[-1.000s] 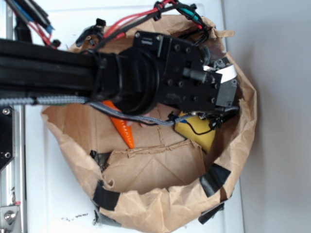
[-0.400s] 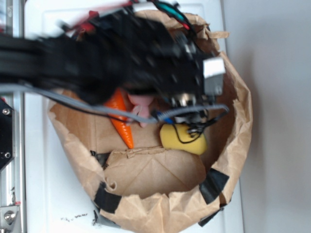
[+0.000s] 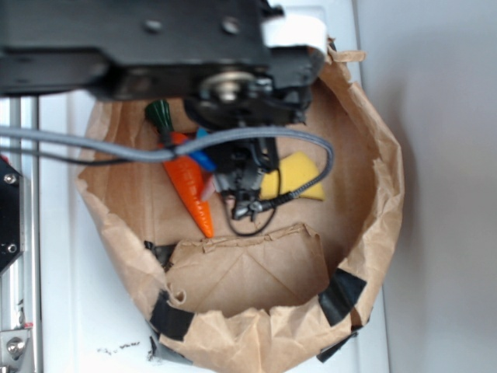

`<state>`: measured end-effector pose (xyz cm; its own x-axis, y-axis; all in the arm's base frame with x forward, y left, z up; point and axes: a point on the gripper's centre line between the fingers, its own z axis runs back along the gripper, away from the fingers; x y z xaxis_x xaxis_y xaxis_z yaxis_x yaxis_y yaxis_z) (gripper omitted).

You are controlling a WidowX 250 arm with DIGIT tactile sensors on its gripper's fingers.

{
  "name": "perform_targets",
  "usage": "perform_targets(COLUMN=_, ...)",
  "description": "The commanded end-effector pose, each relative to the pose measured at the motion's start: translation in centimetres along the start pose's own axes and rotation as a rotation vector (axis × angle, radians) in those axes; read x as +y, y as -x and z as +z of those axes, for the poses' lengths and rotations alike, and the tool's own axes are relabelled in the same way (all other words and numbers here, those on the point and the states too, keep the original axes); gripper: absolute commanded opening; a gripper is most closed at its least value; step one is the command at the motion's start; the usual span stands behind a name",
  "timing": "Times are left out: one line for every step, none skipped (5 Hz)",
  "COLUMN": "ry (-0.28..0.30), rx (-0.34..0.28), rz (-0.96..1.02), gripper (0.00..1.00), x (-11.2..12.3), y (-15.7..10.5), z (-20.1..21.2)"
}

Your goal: Grab the blue ball.

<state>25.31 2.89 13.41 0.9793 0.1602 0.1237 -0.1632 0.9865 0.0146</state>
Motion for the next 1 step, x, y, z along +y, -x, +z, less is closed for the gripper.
perform_targets(ry=0.013, rx=-0.058, rz=-0.015, gripper=0.0, x=0.72, y=0.24, z=1.15)
